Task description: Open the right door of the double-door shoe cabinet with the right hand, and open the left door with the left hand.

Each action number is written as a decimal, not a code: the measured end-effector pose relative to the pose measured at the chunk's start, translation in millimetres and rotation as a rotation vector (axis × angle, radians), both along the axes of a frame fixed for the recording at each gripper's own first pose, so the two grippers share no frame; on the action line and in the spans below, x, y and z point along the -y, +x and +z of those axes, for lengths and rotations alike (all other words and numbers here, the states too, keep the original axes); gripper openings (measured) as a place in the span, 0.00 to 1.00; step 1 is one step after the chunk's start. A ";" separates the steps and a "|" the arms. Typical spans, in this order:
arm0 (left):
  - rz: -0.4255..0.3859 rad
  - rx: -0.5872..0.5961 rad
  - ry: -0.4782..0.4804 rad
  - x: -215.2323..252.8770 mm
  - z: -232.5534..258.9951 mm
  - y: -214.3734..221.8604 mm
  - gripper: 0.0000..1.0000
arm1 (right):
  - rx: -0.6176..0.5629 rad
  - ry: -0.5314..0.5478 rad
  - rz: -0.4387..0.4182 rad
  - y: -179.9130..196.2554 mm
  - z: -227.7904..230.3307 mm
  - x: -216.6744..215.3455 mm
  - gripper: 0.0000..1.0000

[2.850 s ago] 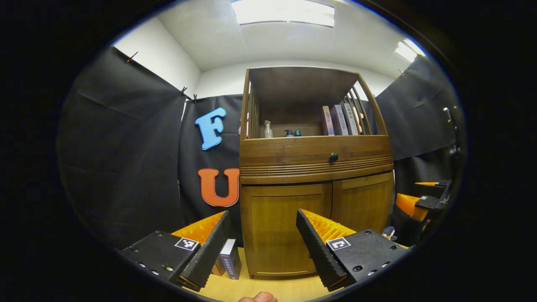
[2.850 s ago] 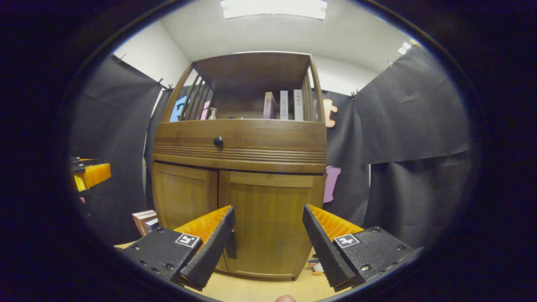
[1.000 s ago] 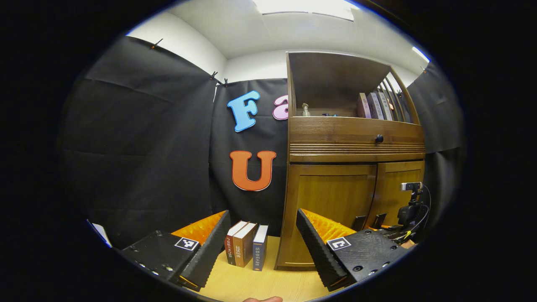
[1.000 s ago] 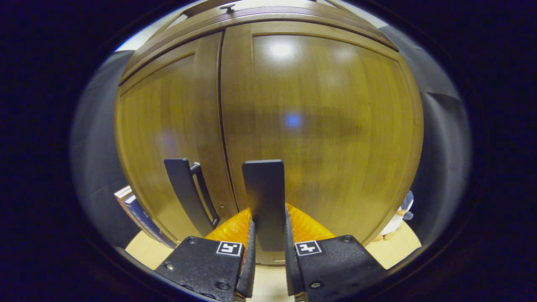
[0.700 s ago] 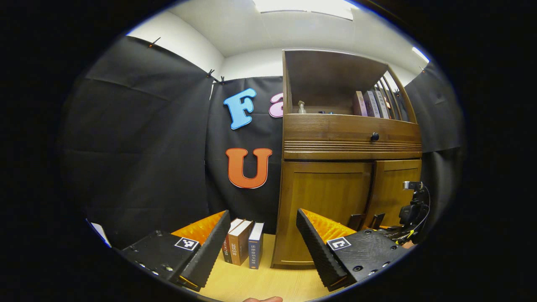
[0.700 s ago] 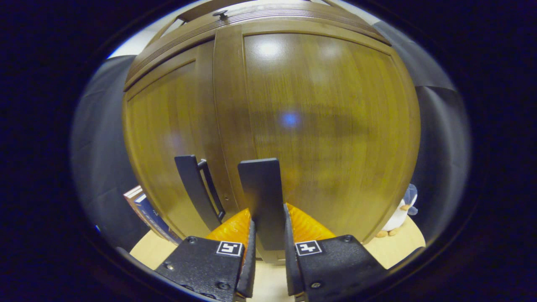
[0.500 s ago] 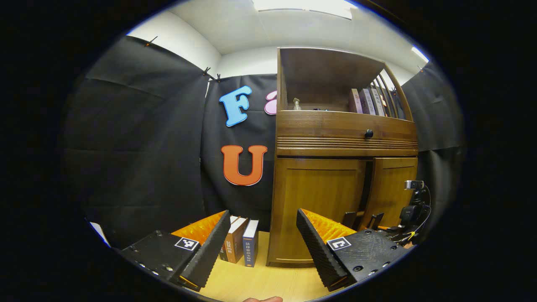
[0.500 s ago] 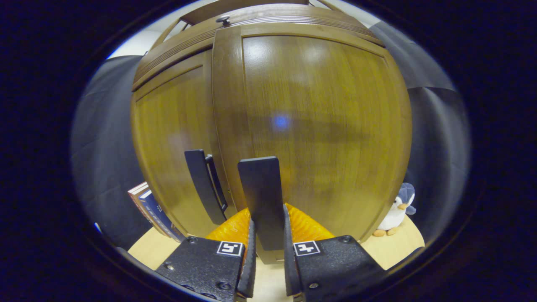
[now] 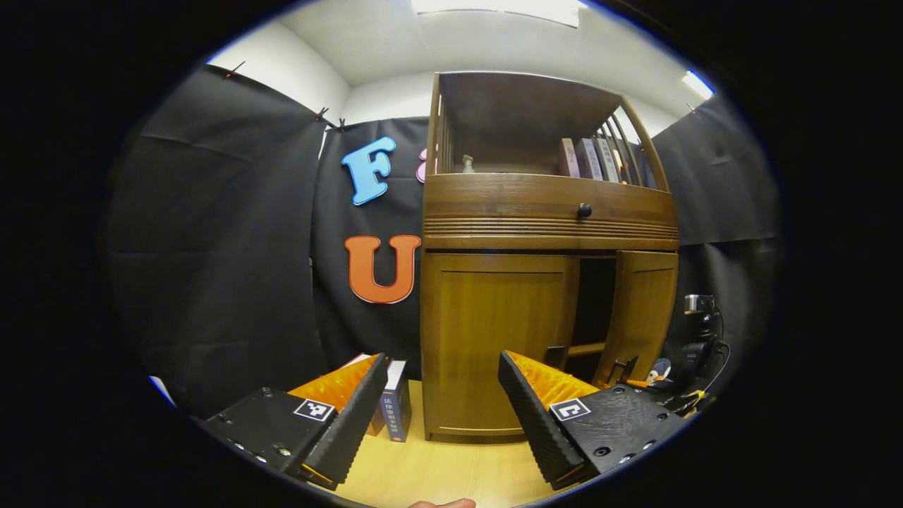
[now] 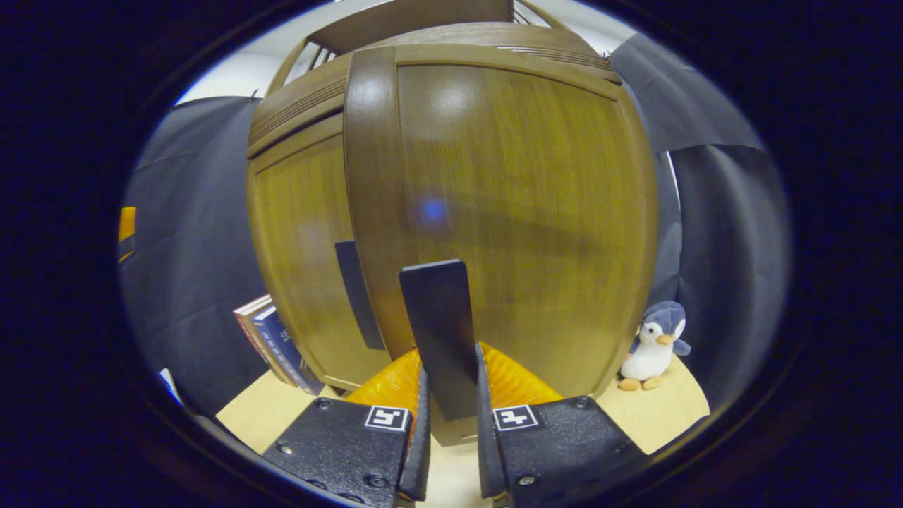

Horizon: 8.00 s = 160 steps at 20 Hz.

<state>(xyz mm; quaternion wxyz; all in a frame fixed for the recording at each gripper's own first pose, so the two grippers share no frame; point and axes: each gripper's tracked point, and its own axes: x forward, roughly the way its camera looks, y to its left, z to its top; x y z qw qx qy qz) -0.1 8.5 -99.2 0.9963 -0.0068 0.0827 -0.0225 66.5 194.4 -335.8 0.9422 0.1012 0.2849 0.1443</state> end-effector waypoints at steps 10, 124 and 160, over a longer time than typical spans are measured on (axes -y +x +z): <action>-0.095 -0.021 0.009 50.2 -11.3 3.1 0.95 | 0.013 -0.005 0.015 -40.2 9.0 38.8 0.31; -0.169 -0.238 -0.029 99.1 -149.6 41.1 0.30 | -0.053 -0.181 -0.065 -158.1 25.9 181.3 0.63; 0.191 -0.182 -0.136 -148.3 -143.1 -23.6 0.24 | -0.010 -0.099 0.110 -109.9 36.7 68.8 0.63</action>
